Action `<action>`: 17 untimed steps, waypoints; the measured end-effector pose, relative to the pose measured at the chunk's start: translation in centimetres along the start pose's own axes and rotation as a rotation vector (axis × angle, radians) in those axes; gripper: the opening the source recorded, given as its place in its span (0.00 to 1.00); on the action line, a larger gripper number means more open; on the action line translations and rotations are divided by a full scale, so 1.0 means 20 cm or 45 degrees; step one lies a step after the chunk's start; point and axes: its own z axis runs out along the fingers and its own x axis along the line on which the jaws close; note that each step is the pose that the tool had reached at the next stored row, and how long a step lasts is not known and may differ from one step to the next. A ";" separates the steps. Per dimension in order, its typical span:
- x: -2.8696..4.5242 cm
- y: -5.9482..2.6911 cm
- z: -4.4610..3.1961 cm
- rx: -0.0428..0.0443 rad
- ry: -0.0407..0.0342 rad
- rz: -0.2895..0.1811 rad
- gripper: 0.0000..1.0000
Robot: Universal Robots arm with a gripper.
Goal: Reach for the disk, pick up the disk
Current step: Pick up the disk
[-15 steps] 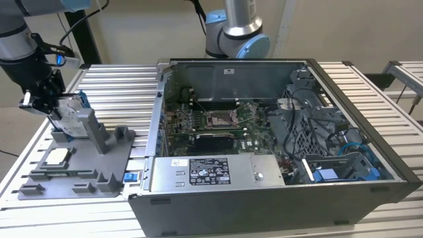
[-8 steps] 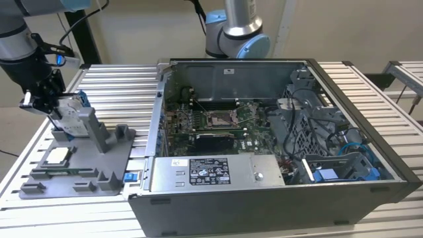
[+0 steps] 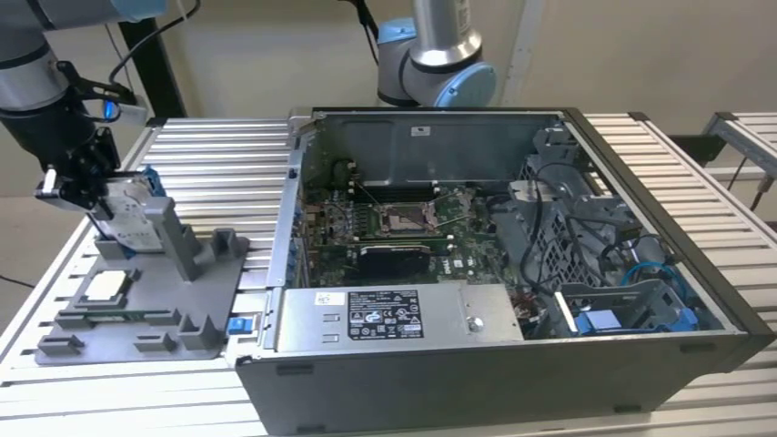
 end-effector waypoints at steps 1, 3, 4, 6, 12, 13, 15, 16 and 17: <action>0.000 0.000 0.000 0.000 -0.0016 0.000 0.00; 0.000 0.000 0.001 0.000 0.0027 0.000 0.00; 0.000 0.000 0.000 0.001 0.0096 0.000 0.00; 0.001 0.000 0.001 0.001 0.0128 0.000 0.00; 0.000 0.000 0.000 0.000 0.0068 0.000 0.00; 0.000 0.000 0.000 0.001 0.0066 0.000 0.00; 0.000 0.000 0.000 0.000 0.0063 0.000 0.00; 0.000 0.000 0.000 0.000 0.0062 0.000 0.00; 0.000 0.000 0.000 0.000 0.0063 0.000 0.00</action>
